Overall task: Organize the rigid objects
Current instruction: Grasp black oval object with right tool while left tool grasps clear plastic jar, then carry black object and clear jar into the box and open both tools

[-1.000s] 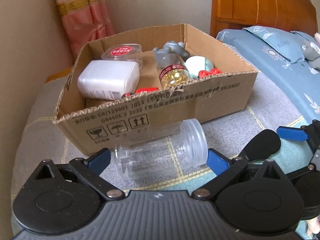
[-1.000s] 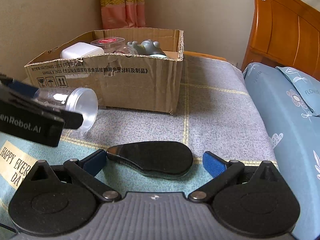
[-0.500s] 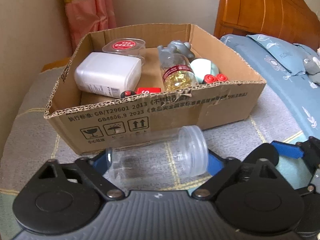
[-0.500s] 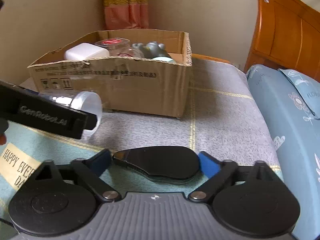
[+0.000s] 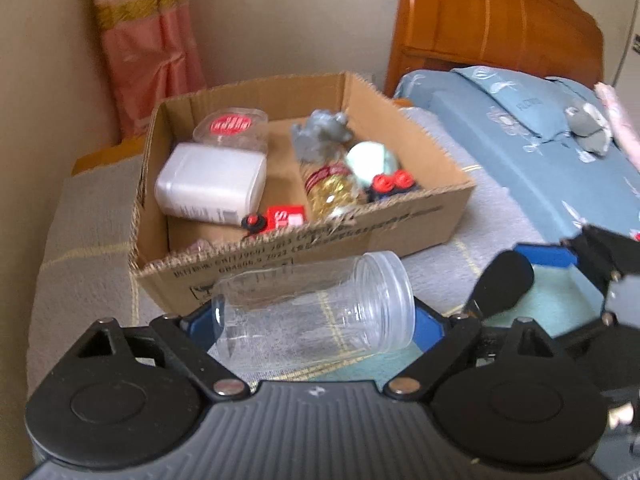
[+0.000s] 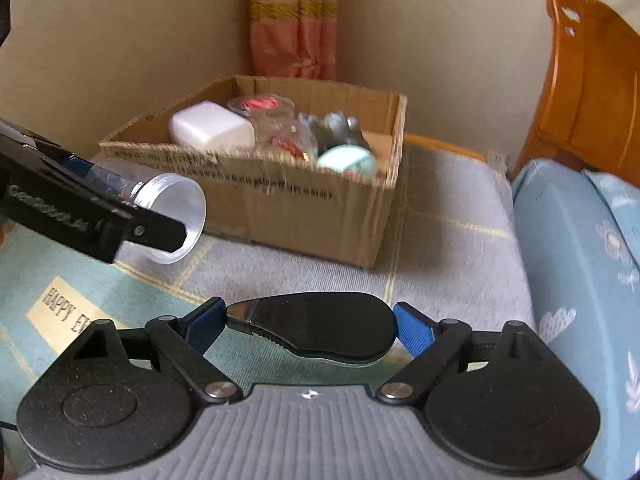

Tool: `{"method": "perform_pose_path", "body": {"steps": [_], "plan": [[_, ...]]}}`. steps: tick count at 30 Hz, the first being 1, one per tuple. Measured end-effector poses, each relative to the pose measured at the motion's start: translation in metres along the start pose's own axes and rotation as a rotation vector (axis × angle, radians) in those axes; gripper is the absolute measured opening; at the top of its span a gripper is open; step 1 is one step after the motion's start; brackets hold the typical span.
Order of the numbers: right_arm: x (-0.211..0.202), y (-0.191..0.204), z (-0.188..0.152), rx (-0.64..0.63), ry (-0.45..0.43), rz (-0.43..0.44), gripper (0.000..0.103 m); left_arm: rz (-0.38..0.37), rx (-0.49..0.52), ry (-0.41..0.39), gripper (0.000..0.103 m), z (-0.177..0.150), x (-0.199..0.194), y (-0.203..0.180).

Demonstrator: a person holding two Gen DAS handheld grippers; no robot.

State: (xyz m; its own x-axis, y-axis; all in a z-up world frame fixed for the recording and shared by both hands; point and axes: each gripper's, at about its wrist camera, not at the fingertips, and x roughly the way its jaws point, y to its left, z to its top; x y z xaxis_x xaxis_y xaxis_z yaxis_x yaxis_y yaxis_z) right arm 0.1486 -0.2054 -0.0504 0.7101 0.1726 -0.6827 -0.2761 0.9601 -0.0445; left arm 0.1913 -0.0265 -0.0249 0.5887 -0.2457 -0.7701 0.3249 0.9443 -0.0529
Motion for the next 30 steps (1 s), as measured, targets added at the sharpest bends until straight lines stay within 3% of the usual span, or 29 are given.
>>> {"method": "perform_pose_path", "body": {"steps": [6, 13, 23, 30], "plan": [[-0.022, -0.014, 0.025, -0.039, -0.040, 0.051, 0.093, -0.014, 0.047, -0.011, 0.092, 0.028, -0.023, -0.002], [-0.029, -0.024, 0.064, -0.088, -0.100, 0.111, 0.093, -0.042, 0.058, 0.011, 0.092, 0.076, -0.020, 0.002], [0.020, -0.037, 0.120, -0.082, -0.074, 0.162, 0.093, -0.006, -0.009, 0.080, 0.092, 0.157, 0.044, 0.015], [0.052, -0.050, 0.133, -0.042, -0.043, 0.169, 0.093, 0.022, -0.029, 0.114, 0.092, 0.198, 0.093, 0.013]]}}
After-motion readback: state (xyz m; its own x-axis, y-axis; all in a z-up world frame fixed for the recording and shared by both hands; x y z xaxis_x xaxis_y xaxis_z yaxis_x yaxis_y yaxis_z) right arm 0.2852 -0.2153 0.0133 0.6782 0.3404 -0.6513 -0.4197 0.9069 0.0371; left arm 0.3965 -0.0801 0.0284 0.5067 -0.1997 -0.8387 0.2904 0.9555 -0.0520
